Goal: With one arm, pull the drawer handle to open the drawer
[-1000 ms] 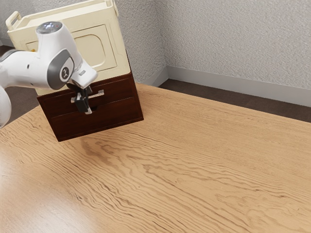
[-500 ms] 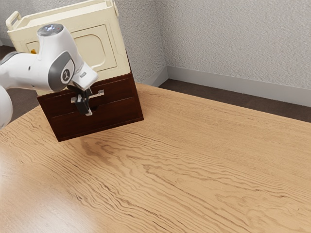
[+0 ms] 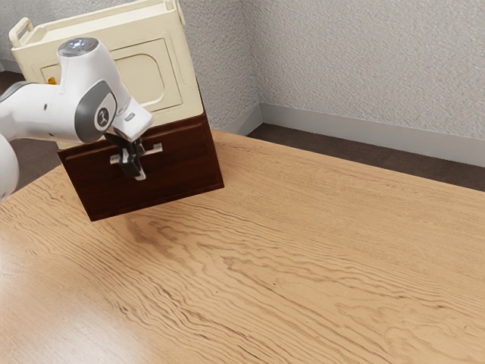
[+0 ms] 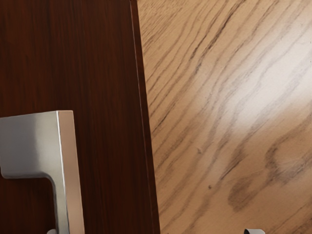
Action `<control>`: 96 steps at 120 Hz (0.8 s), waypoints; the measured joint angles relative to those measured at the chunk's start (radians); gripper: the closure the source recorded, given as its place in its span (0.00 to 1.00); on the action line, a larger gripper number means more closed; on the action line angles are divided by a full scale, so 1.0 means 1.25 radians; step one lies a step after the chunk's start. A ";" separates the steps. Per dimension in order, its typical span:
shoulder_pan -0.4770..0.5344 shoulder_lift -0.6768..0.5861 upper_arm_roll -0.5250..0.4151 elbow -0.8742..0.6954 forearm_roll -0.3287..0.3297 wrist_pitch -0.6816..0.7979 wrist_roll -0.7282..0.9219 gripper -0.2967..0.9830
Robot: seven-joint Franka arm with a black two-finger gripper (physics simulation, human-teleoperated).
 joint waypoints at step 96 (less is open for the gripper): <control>-0.021 -0.116 -0.008 -0.127 -0.022 -0.044 -0.004 0.51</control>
